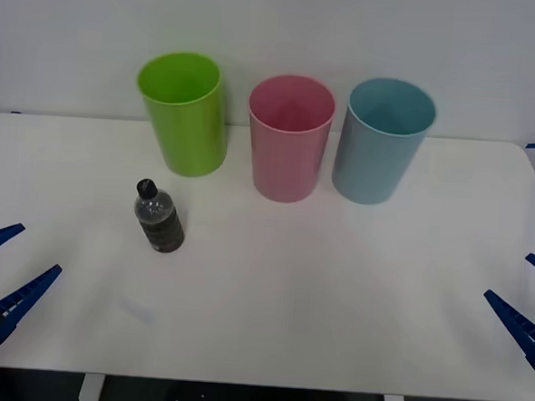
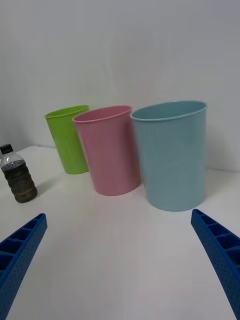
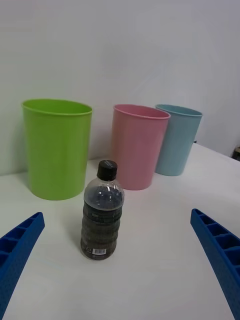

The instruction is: Grasp the object on the table and drop it into the matching bin: aluminum can to the light blue bin, PET bottle to the pink bin.

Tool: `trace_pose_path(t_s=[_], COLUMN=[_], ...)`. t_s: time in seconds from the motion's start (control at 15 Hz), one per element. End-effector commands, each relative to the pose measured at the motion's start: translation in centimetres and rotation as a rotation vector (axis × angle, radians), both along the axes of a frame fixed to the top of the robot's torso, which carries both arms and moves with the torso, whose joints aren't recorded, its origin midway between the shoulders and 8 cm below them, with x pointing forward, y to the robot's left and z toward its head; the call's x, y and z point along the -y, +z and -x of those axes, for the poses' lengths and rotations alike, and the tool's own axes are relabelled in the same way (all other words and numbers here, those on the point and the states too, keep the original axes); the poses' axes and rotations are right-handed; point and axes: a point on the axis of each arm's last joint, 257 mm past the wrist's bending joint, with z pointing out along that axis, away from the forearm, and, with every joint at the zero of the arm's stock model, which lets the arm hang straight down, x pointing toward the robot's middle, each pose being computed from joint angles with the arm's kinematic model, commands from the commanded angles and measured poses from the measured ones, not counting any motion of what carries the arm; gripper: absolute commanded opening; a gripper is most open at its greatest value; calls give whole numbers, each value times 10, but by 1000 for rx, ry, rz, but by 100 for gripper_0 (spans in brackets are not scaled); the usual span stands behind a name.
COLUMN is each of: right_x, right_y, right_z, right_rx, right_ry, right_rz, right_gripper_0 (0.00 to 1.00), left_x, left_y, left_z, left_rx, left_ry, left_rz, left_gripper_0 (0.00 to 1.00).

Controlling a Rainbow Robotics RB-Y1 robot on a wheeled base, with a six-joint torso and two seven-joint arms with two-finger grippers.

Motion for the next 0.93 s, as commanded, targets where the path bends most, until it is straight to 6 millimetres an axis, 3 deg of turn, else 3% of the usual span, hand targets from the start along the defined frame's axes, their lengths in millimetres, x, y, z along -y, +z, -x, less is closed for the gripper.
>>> trace_pose_path(t_s=[0.07, 0.2, 0.53, 0.93], right_x=[0, 0, 0, 0], right_y=[0, 0, 0, 0], right_z=[0, 0, 0, 0], right_rx=[0, 0, 0, 0], right_ry=[0, 0, 0, 0], right_rz=[0, 0, 0, 0], right_gripper_0=[100, 100, 100, 100], left_x=[0, -4, -8, -11], left_y=[0, -12, -10, -41], left_z=[0, 5, 5, -9], left_rx=[0, -23, -21, -84], left_ry=[0, 34, 50, 113], left_rz=[0, 37, 16, -56], left_gripper_0=[100, 100, 100, 100])
